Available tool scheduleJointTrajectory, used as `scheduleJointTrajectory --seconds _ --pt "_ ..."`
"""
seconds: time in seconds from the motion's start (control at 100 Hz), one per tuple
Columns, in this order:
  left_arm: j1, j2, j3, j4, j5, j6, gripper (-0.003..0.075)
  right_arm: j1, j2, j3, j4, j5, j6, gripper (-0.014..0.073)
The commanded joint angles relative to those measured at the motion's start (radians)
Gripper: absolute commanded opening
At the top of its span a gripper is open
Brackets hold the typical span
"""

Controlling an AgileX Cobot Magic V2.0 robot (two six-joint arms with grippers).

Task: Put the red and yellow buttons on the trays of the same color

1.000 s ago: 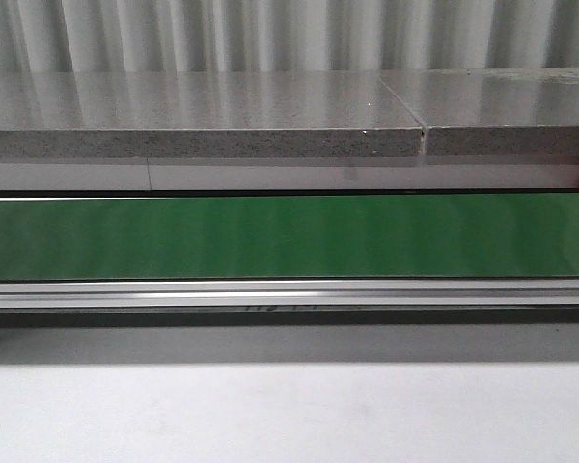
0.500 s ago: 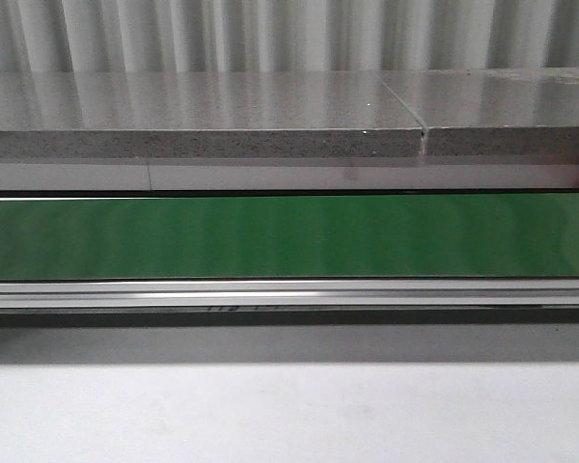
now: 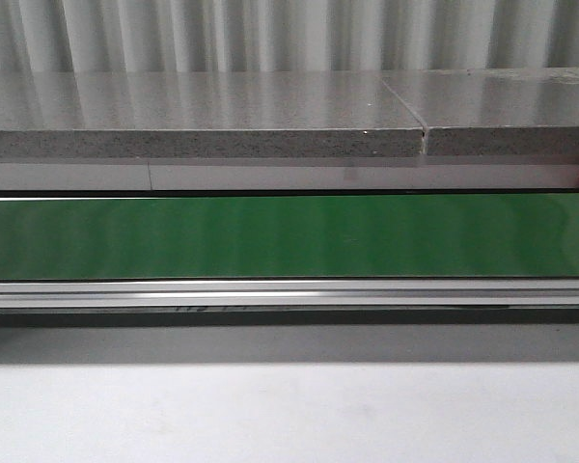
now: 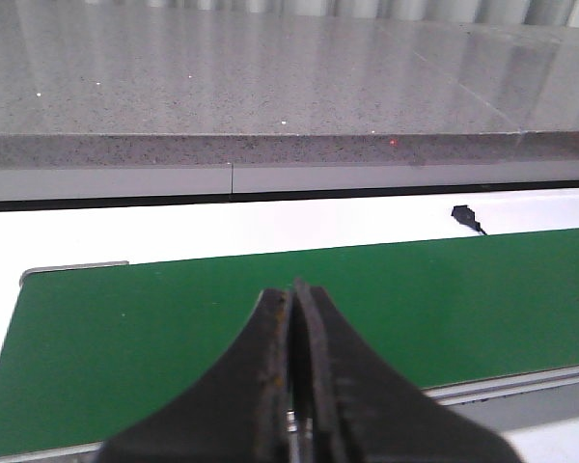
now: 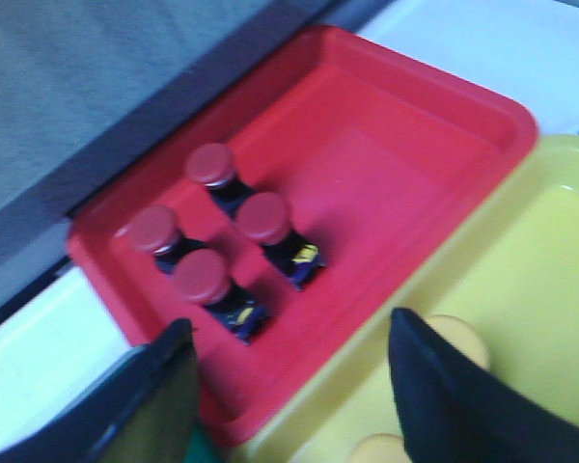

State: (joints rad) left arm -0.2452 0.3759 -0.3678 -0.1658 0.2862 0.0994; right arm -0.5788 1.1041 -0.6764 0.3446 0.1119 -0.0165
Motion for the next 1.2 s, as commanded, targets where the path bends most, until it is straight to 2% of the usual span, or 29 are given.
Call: scheduleJointTrajectory --seconds 0.0,0.24,0.44,0.62,0.8,0.92,1.06,1.19 --pt "-0.007 0.005 -0.029 -0.005 -0.069 0.001 -0.0021 0.074 -0.074 -0.031 -0.021 -0.068 -0.017 0.0448" --pt "-0.007 0.005 -0.029 -0.005 -0.069 0.001 -0.0021 0.316 -0.221 -0.031 -0.173 -0.066 -0.017 0.0448" --pt "-0.007 0.005 -0.029 -0.005 -0.069 0.001 -0.0021 0.497 -0.363 -0.027 -0.345 0.021 -0.017 0.0448" --pt "-0.007 0.005 -0.029 -0.005 -0.069 0.001 -0.0021 0.627 -0.490 -0.027 -0.394 0.169 -0.017 0.0448" --pt "-0.007 0.005 -0.029 -0.005 -0.069 0.001 -0.0021 0.685 -0.611 0.011 -0.397 0.300 -0.017 0.0442" --pt "-0.007 0.005 -0.029 -0.005 -0.069 0.001 -0.0021 0.685 -0.694 0.070 -0.398 0.307 -0.017 0.0349" --pt "-0.007 0.005 -0.029 -0.005 -0.069 0.001 -0.0021 0.684 -0.765 0.113 -0.398 0.307 -0.017 0.0168" --pt "-0.007 0.005 -0.029 -0.005 -0.069 0.001 -0.0021 0.684 -0.780 0.122 -0.398 0.316 -0.017 -0.0043"
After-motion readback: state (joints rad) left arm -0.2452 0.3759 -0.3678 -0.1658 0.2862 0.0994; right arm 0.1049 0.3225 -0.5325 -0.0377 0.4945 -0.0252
